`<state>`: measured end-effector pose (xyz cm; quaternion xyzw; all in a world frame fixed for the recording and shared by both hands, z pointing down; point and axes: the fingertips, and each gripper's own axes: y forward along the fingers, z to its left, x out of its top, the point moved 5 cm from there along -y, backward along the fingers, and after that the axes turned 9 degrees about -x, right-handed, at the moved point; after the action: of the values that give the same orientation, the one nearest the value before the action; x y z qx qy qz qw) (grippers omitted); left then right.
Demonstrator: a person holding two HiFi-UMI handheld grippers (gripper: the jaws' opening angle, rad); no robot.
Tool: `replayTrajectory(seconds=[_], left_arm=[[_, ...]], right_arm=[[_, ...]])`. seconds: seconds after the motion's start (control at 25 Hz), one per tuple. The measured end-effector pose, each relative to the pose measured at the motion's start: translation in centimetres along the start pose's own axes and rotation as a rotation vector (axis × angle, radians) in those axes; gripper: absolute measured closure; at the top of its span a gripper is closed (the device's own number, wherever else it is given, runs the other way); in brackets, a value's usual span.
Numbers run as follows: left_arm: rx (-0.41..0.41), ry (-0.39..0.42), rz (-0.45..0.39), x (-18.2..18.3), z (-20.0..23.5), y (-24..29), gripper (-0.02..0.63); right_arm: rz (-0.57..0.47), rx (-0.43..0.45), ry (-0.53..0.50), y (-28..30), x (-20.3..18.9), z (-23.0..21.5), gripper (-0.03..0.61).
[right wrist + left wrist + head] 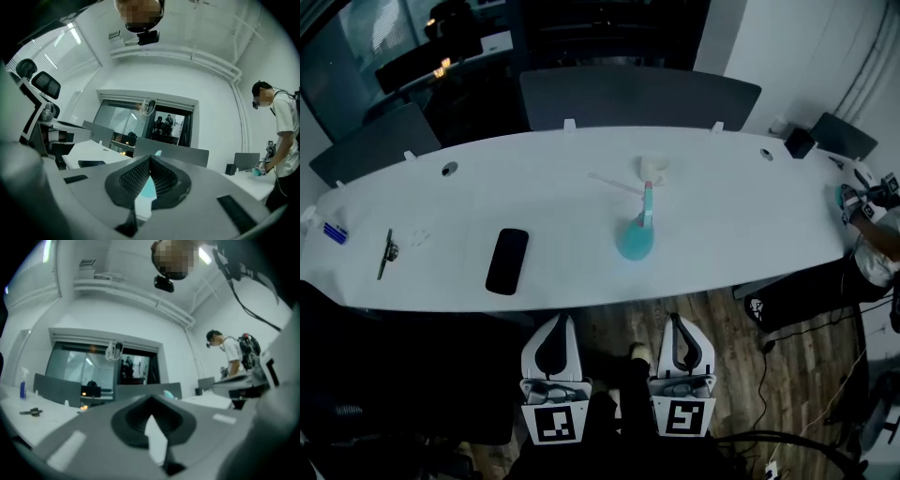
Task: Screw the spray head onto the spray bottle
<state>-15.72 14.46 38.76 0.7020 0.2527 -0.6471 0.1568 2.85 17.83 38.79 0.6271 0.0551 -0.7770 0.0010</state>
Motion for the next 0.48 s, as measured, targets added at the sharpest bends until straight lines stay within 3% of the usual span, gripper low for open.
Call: replayTrajectory(seconds=[0.16,0.48], left_arm=[[0.002,-0.007,0.002,0.2,-1.0,-1.9,0.611],[0.031,0.046,0.046,0.4,-2.6,-5.0,0.611]], right_arm=[[0.007,-0.019,0.003,-2.3,0.3,-0.3,0.572],[0.021,0.032,-0.008,-5.3,-0.2,-0.3,0.572]])
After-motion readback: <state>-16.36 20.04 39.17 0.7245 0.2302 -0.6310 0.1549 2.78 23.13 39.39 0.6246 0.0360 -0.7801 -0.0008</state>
